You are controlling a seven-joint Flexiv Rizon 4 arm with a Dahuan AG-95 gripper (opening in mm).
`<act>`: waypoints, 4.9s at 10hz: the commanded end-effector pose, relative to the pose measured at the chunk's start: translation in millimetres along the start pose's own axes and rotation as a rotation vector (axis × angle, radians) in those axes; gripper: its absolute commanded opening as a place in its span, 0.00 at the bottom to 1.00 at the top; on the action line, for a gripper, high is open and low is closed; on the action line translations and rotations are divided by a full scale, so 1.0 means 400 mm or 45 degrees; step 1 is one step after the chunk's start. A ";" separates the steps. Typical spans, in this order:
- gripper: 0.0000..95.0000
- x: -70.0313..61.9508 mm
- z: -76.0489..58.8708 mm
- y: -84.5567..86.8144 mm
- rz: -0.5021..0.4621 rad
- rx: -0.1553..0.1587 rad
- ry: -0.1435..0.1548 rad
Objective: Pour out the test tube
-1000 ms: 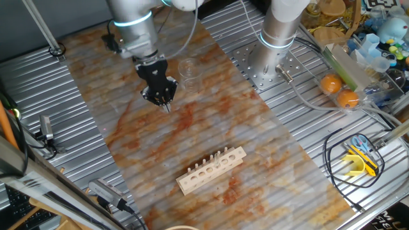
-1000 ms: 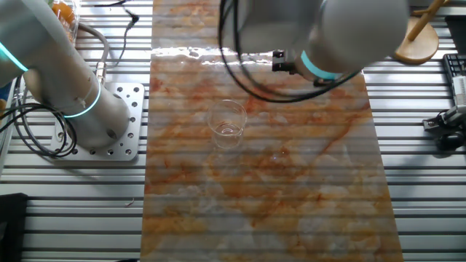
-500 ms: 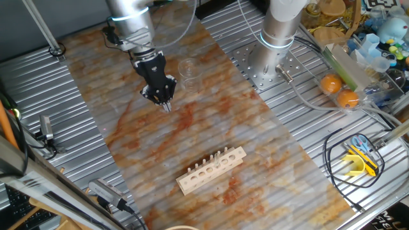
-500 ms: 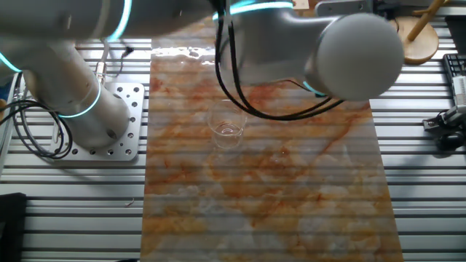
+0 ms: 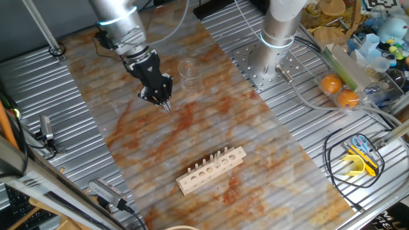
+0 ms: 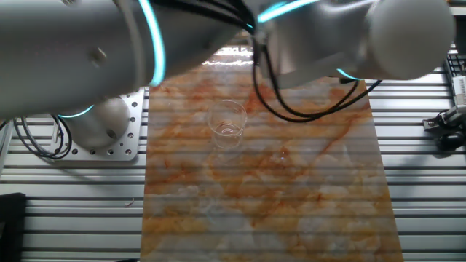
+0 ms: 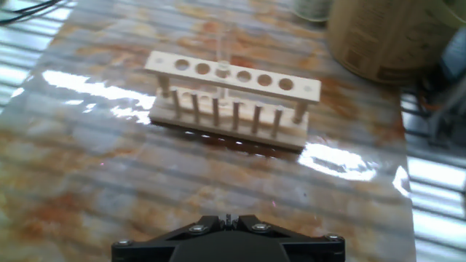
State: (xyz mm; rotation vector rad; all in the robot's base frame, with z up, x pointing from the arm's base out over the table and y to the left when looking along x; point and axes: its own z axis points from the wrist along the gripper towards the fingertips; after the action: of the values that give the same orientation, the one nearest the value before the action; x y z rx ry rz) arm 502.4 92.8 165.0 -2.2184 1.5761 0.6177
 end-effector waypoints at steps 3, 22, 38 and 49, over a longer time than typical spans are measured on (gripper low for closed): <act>0.00 -0.041 -0.019 -0.036 -0.055 -0.026 0.045; 0.00 -0.065 -0.028 -0.059 0.316 -0.030 0.147; 0.00 -0.072 -0.026 -0.067 0.272 0.058 0.221; 0.20 -0.184 0.097 0.008 -0.080 -0.232 0.044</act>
State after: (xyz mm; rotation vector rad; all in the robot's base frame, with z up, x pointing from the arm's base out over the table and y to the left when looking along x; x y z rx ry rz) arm 478.6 158.9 174.7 -2.3401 1.6294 0.6378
